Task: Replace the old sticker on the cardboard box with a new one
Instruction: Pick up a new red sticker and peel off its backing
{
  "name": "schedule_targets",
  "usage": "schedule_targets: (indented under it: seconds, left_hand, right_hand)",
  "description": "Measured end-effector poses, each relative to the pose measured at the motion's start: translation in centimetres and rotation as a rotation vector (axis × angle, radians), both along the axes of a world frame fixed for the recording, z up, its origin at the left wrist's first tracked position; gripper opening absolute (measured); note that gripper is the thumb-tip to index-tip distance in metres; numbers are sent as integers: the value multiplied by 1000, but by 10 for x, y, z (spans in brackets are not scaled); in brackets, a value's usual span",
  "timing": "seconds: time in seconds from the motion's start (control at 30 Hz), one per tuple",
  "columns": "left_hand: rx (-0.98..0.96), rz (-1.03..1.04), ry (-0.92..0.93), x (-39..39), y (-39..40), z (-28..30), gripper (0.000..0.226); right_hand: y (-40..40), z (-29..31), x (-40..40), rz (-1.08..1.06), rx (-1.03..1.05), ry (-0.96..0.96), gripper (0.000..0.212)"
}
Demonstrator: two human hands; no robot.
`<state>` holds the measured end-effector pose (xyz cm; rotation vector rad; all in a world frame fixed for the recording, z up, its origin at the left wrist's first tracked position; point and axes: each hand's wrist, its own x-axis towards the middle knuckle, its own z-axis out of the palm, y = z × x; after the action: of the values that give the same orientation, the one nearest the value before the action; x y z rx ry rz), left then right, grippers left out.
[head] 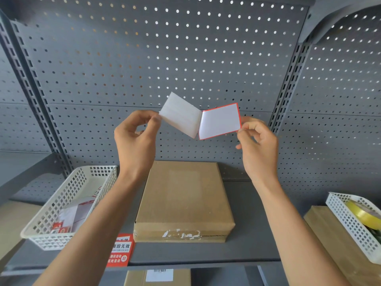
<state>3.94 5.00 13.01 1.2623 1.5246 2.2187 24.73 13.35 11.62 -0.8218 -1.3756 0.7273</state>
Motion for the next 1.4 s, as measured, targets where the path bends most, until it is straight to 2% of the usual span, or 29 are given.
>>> schedule_targets:
  seconds: [0.1,0.33,0.7,1.1,1.23,1.4]
  left_hand:
    - [8,12,-28,-2,-1,1,19]
    - [34,45,-31,-7,-6,-2,18]
    - [33,175,-61,-30,-38,-17,18]
    - [-2,340,-3,-82,-97,-34,10]
    - [-4,378,13,-103,-121,-36,16]
    - [-30,432,18,-135,-153,-40,12]
  right_hand:
    - [0,1,4,-13,-18,3,12]
    - [-1,2,9,-22,-19,-15,6]
    - [-4,-9,-9,63,-38,-98,5]
    - [-41,-22,-112,297,15,-162,12]
    - [-63,-28,-154,378,35,-180,5]
    - [-88,-40,-204,492,21,-282,11]
